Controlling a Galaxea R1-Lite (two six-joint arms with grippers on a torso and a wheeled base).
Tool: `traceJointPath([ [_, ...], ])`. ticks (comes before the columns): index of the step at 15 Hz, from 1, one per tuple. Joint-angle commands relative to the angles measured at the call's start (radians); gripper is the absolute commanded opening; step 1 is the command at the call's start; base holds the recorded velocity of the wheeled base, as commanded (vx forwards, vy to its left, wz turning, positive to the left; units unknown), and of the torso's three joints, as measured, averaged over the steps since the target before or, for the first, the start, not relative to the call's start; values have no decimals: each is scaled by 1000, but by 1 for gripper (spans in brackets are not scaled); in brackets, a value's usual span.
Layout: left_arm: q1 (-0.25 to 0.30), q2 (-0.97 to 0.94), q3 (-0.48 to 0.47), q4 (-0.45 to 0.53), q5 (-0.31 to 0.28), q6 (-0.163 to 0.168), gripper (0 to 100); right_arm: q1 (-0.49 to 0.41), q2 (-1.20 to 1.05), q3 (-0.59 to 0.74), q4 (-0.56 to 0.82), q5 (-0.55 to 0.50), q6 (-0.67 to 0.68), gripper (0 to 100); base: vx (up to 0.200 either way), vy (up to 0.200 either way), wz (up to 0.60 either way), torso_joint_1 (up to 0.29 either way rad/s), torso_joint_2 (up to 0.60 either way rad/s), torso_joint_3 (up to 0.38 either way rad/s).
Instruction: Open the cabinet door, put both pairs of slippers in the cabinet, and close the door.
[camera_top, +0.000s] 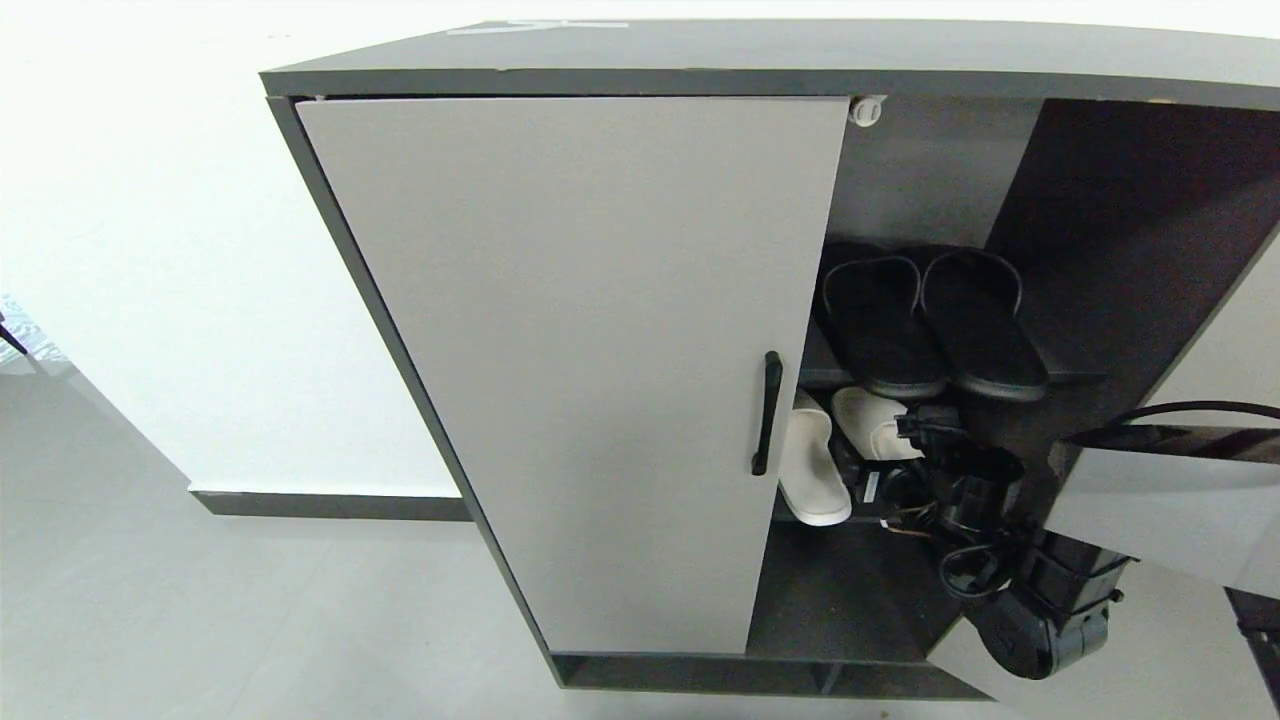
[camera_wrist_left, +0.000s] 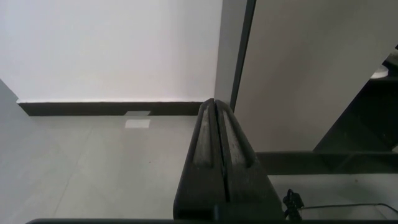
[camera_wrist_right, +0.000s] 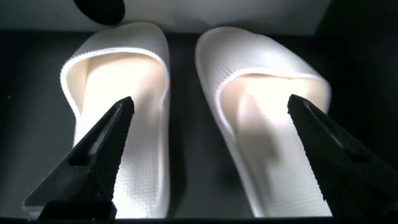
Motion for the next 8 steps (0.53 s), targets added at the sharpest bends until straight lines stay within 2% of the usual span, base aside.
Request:
traceJointPath([
  [1, 0, 0, 0, 0, 0, 0, 0, 4, -65, 63, 0, 7, 2, 100, -200, 0, 0, 7, 2, -7],
  [5, 0, 0, 0, 0, 0, 0, 0, 30, -410, 271, 0, 173, 2, 100, -200, 0, 0, 1, 2, 2],
  [6, 0, 0, 0, 0, 0, 0, 0, 42, -505, 310, 29, 214, 2, 100, -200, 0, 0, -2, 2, 2],
  [8, 0, 0, 0, 0, 0, 0, 0, 76, -663, 362, 126, 226, 4, 100, -200, 0, 0, 2, 2, 0],
])
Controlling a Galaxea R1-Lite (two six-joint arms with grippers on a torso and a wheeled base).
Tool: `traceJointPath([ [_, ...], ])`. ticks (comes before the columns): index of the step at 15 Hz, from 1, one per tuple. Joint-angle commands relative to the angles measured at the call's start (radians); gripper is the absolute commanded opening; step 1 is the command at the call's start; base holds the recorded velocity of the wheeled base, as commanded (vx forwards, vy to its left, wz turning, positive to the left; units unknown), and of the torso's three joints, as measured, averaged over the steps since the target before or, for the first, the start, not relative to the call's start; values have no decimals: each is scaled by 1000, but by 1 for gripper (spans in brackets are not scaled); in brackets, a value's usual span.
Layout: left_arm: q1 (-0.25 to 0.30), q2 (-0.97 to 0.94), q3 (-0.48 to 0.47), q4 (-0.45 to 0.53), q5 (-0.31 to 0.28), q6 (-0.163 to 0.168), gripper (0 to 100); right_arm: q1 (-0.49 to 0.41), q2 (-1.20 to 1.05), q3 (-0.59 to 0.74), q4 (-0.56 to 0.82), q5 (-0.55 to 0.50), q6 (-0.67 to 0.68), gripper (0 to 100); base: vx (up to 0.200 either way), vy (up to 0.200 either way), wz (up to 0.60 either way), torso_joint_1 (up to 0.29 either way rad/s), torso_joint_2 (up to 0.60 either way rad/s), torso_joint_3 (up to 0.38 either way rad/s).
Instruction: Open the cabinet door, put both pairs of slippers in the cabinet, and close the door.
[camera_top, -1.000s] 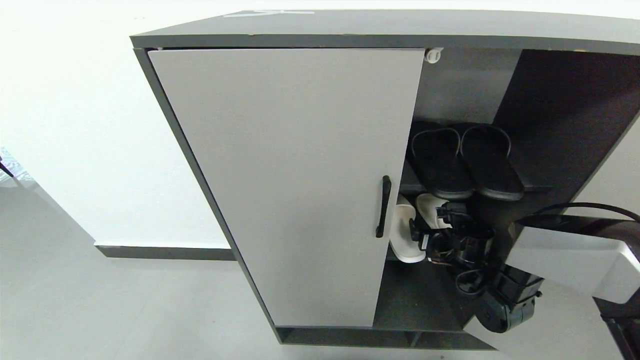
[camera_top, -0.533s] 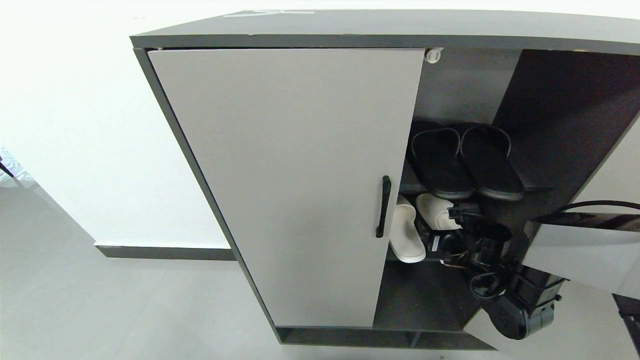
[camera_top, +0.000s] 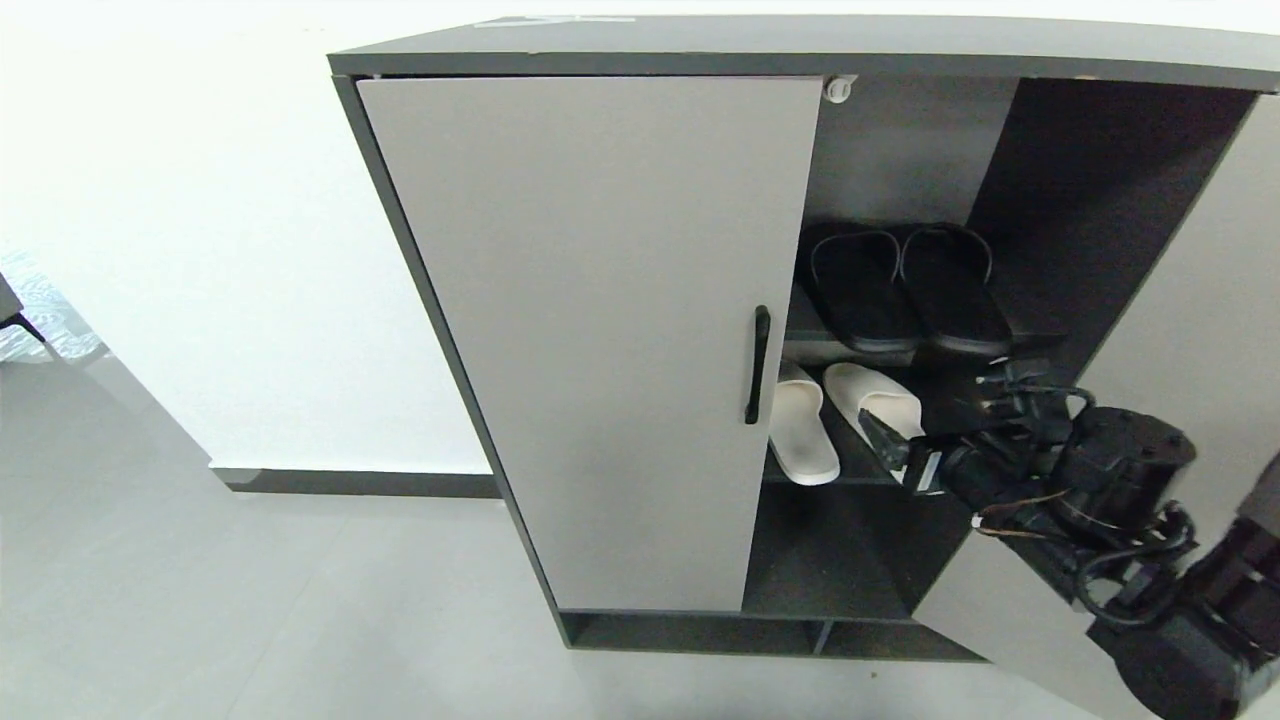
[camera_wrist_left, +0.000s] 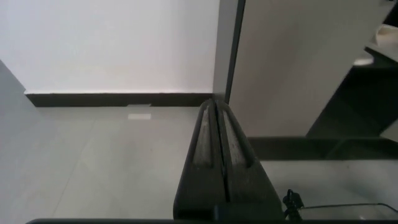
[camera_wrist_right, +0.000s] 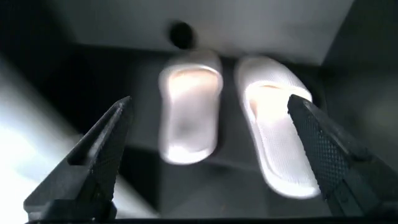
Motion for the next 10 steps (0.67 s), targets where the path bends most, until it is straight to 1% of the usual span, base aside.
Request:
traceJointPath([
  [1, 0, 0, 0, 0, 0, 0, 0, 55, -308, 112, 99, 39, 0, 0, -200, 0, 0, 2, -2, 2],
  [3, 0, 0, 0, 0, 0, 0, 0, 66, -407, 118, 126, 38, -2, 0, -200, 0, 0, 2, 0, 2],
  [5, 0, 0, 0, 0, 2, 1, 0, 64, -544, 118, 191, 50, -5, 0, 0, -200, 0, -2, 5, 2],
  [7, 0, 0, 0, -2, 2, 3, 0, 64, -702, 131, 404, 179, 1, 0, 0, -200, 0, 2, 5, 5],
  [8, 0, 0, 2, 0, 2, 3, 0, 63, -785, 129, 548, 266, 8, 0, 0, -200, 0, -12, 2, 2],
  [9, 0, 0, 0, -2, 2, 1, 0, 50, -829, 121, 622, 320, 11, 0, 0, -200, 0, -2, -7, 7],
  [10, 0, 0, 0, 0, 2, 1, 0, 29, -845, 118, 656, 337, 11, 0, 0, -200, 0, 7, -2, 2],
])
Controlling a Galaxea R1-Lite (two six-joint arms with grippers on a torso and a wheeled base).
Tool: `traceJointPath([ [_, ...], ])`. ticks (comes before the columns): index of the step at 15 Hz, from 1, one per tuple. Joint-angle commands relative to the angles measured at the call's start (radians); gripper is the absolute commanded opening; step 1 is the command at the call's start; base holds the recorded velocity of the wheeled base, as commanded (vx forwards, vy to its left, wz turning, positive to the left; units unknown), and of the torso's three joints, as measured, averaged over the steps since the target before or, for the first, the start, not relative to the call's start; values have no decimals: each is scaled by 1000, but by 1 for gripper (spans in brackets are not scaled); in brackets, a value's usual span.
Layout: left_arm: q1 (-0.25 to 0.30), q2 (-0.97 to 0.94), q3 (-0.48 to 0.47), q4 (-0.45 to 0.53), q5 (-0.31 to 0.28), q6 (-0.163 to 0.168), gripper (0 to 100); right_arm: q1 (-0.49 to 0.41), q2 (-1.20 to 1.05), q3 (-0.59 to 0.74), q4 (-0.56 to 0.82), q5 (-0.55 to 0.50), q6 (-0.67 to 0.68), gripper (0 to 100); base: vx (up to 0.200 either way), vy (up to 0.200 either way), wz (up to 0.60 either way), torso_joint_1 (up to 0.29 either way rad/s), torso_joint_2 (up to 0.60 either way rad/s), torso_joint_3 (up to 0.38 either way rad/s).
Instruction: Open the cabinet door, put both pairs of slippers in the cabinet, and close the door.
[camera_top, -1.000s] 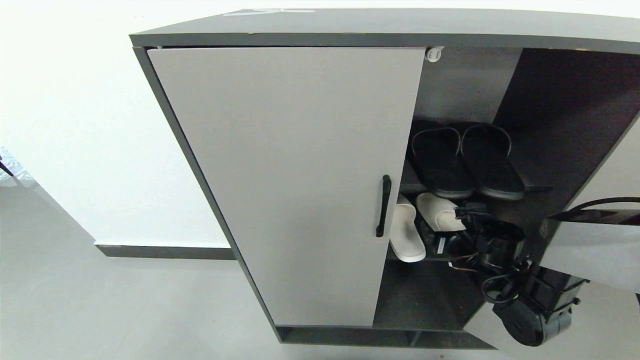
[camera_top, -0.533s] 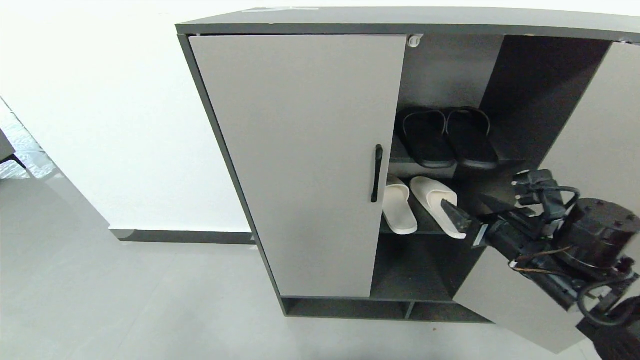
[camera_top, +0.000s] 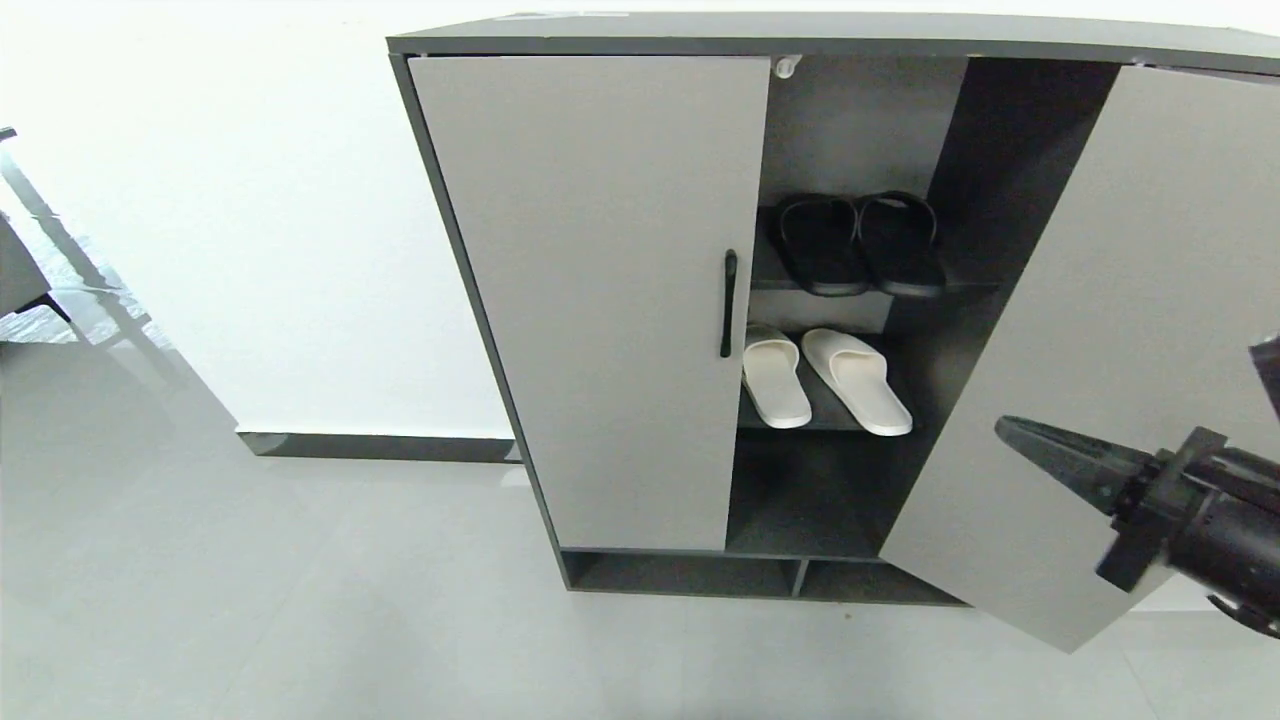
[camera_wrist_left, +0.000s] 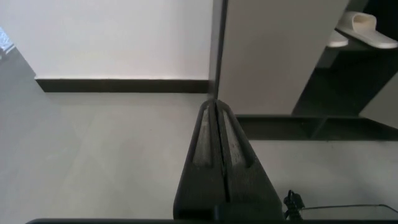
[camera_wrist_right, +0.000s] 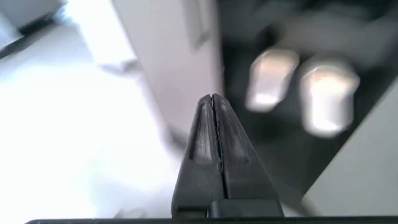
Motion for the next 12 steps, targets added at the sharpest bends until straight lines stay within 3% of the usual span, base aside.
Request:
traceJointPath([
  [1, 0, 0, 0, 0, 0, 0, 0, -46, -144, -5, 47, 39, 1, 0, 0, -200, 0, -2, 2, 2],
  [5, -2, 0, 2, -1, 0, 0, 0, -138, -156, 3, 49, 85, 1, 0, 0, -200, 0, 4, 0, 1],
  [6, 0, 0, 2, -1, 0, 0, 0, -144, -175, 7, 54, 130, 4, 0, 0, -200, 0, 2, 2, -2],
  [7, 0, 0, 0, 0, 0, 0, 0, -167, -208, 23, 69, 260, 18, 0, 0, 0, 0, 0, 0, 0],
  [9, 0, 0, 2, 0, 0, 0, 0, -205, -245, 21, 97, 362, 77, 0, 0, 0, 0, 0, 0, 0],
  [10, -2, 0, 0, 0, 0, 0, 0, -284, -230, 9, 103, 365, 82, 0, 0, 0, 0, 0, 0, 0],
  [12, 0, 0, 0, -1, 0, 0, 0, -532, -159, -11, 98, 365, -10, 0, 0, 0, 0, 0, 0, 0],
])
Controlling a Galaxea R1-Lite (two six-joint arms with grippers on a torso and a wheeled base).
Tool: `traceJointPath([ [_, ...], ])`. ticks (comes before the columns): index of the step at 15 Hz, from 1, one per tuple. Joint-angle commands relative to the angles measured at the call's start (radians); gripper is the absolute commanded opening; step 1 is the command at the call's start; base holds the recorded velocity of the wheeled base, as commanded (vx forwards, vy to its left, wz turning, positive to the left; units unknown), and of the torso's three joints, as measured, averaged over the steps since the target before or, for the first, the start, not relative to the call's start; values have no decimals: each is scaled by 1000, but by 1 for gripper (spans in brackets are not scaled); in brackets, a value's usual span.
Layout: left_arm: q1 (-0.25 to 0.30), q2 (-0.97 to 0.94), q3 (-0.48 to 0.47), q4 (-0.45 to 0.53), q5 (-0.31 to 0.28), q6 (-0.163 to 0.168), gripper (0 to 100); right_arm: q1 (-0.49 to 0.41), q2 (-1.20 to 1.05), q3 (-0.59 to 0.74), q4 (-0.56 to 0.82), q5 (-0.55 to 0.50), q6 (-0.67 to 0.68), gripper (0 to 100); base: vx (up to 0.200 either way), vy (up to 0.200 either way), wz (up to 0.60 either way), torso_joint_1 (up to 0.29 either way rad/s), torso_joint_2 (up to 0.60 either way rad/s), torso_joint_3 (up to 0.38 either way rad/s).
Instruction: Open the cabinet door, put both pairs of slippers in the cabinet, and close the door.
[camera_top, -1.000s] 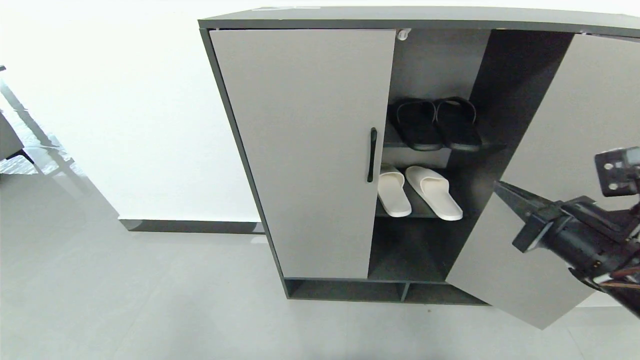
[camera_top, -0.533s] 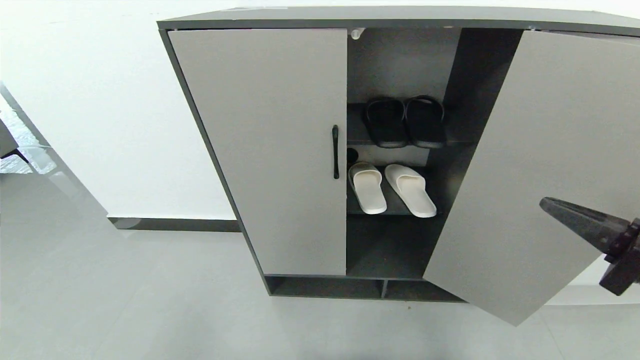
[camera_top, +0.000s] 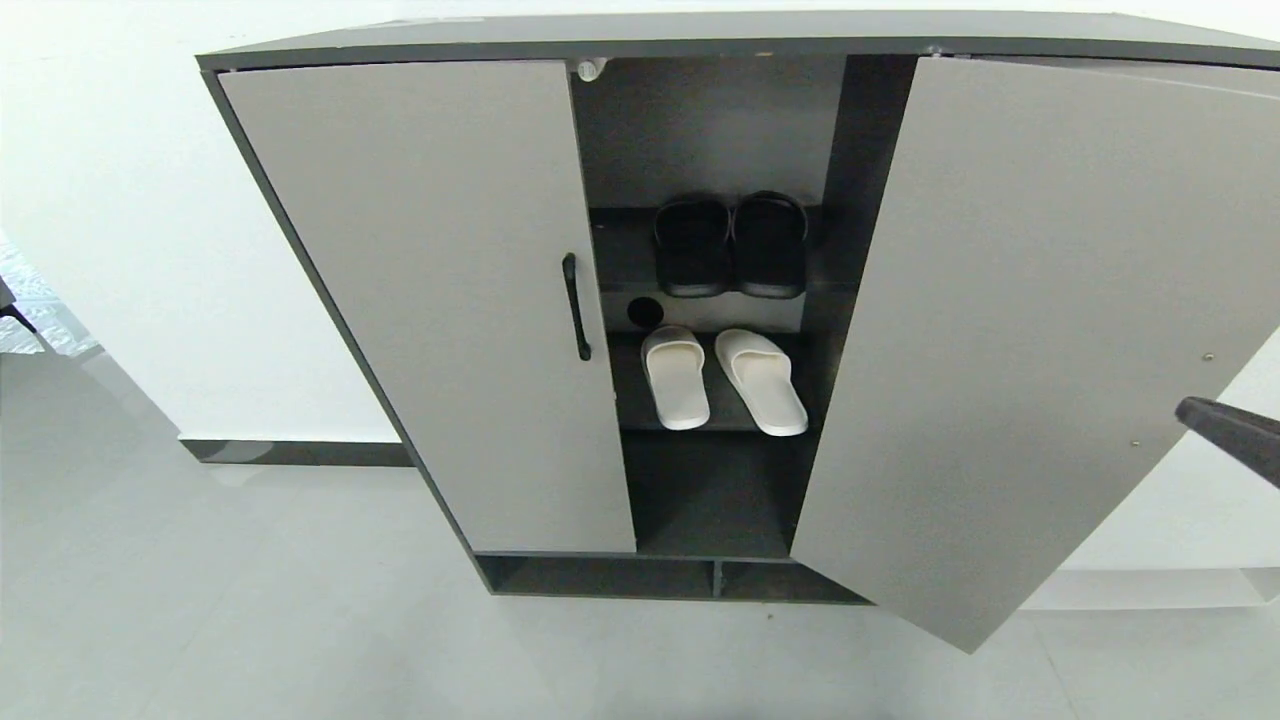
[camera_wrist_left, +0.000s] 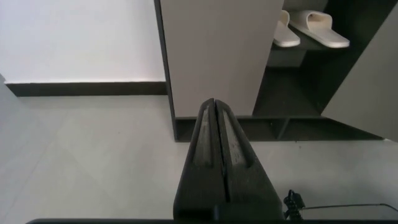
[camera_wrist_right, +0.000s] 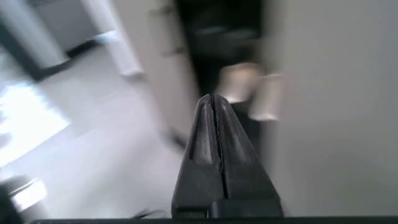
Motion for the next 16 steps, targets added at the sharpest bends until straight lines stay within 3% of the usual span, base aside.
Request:
traceJointPath([
  [1, 0, 0, 0, 1, 1, 0, 0, -332, 67, -20, -1, 7, -110, 0, 0, 0, 0, 0, 0, 0],
  [3, -2, 0, 1, 1, 1, 0, 0, -479, 2, -14, 5, 75, -105, 0, 0, 0, 0, 0, 0, 0],
  [5, -2, 0, 0, -1, 1, 0, 0, -548, -97, -11, 55, 165, -73, 0, 0, 0, 0, 0, 0, 0],
  [7, 0, 0, 0, 1, 1, 0, 0, -566, -148, -42, 65, 153, -34, 0, 0, 0, 0, 0, 0, 0],
  [9, 0, 0, 0, -1, 1, 0, 0, -695, -84, -71, 65, 104, -63, 0, 0, 0, 0, 0, 0, 0],
  [10, 0, 0, 0, -1, 1, 0, 0, -740, -9, -85, 65, 73, -148, 0, 0, 0, 0, 0, 0, 0],
  [11, -2, 0, 0, 1, 1, 0, 0, -746, 87, -92, 59, 21, -231, 0, 0, 0, 0, 0, 0, 0],
  [13, 0, 0, 0, 1, 1, 0, 0, -720, 255, -129, -1, -89, -257, 0, 0, 0, 0, 0, 0, 0],
  [16, -2, 0, 0, 1, 1, 0, 0, -666, 472, -180, -141, -118, -241, 0, 0, 0, 0, 0, 0, 0],
])
